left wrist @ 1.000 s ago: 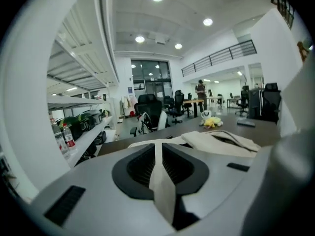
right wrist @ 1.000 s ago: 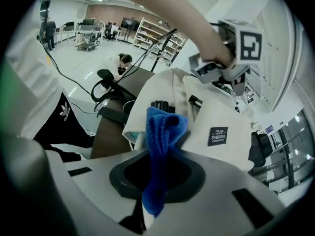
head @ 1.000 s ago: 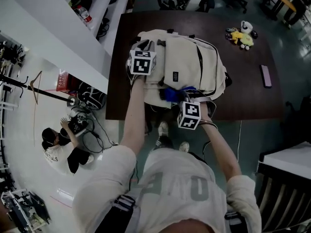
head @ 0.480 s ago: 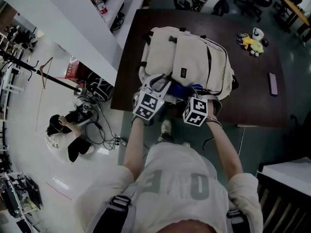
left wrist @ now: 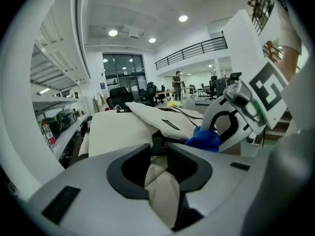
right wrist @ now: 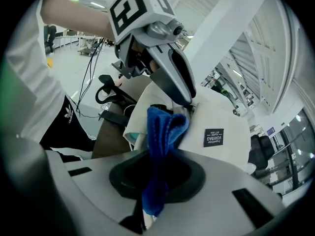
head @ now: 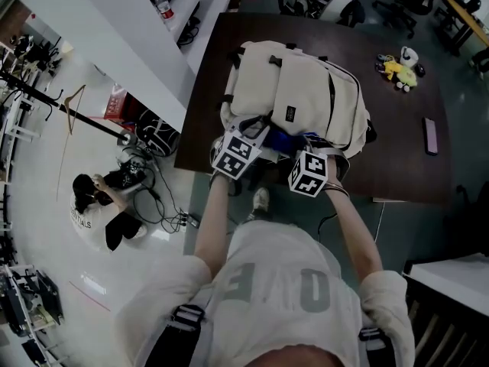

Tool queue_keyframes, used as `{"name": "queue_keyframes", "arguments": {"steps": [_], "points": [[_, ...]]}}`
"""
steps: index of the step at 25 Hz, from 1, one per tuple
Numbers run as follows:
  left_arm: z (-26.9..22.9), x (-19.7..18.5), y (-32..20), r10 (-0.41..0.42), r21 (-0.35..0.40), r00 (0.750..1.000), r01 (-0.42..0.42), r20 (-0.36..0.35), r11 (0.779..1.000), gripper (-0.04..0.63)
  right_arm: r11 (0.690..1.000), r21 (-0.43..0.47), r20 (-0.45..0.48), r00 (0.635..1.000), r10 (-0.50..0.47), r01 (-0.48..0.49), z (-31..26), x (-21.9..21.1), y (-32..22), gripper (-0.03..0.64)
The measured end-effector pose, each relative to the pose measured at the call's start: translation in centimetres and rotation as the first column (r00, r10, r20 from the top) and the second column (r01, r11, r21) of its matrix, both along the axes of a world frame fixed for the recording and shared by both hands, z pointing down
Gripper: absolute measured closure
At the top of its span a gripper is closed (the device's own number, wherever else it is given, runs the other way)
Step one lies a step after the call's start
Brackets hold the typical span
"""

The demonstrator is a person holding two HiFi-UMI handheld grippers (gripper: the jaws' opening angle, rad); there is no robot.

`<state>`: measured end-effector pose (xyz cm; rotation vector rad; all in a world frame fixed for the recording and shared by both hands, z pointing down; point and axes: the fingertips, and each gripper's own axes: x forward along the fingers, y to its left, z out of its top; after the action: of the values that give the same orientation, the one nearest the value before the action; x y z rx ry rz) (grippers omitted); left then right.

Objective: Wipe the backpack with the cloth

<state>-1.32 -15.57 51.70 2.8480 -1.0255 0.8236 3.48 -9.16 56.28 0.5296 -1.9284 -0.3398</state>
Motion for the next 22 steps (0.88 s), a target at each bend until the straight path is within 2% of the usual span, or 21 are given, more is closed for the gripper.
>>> {"name": "queue_keyframes", "arguments": {"steps": [4,7,9,12,15,17,18,19,20,22], "points": [[0.1,0.4,-0.1,0.007,-0.113,1.000,-0.008,-0.011,0.994,0.483,1.000,-0.005,0.000,1.000,-0.006,0.006,0.4,0.1,0.0,0.579],[0.6,0.7,-0.1,0.023,-0.183,1.000,-0.026,-0.017,0.983,0.449,1.000,-0.011,0.002,1.000,-0.013,0.013,0.5,0.1,-0.1,0.578],[0.9,0.9,-0.2,0.036,-0.207,0.999,-0.036,-0.005,0.978,0.446,1.000,-0.013,0.003,1.000,-0.017,0.017,0.5,0.1,-0.2,0.578],[1.2,0.8,-0.7,0.010,-0.226,1.000,-0.007,0.009,0.974,0.448,1.000,-0.016,0.003,1.000,-0.022,0.022,0.6,0.1,-0.3,0.579],[1.0,0.7,-1.0,-0.007,-0.251,0.998,0.023,0.065,0.968,0.473,1.000,-0.021,0.012,1.000,-0.021,0.021,0.7,-0.1,-0.5,0.578],[-0.3,0.3,-1.1,-0.006,-0.188,0.994,0.026,0.109,0.982,0.479,0.999,-0.025,0.022,1.000,-0.021,0.022,0.7,-0.2,-0.5,0.578],[-1.3,0.2,-1.3,-0.006,-0.131,0.991,0.023,0.132,0.991,0.480,0.999,-0.026,0.026,0.999,-0.022,0.023,0.6,-0.1,-0.5,0.578],[-2.3,0.2,-1.7,-0.004,-0.069,0.988,0.015,0.155,0.998,0.511,0.999,-0.026,0.029,0.999,-0.022,0.023,0.6,-0.1,-0.5,0.578],[-3.1,0.3,-2.3,0.002,-0.013,0.983,0.000,0.181,1.000,0.540,0.999,-0.024,0.029,0.999,-0.021,0.022,0.6,0.0,-0.6,0.579],[-3.3,0.7,-3.7,0.015,0.040,0.972,-0.025,0.236,0.999,0.540,1.000,-0.024,0.028,0.999,-0.018,0.018,0.8,0.0,-0.9,0.578]]}}
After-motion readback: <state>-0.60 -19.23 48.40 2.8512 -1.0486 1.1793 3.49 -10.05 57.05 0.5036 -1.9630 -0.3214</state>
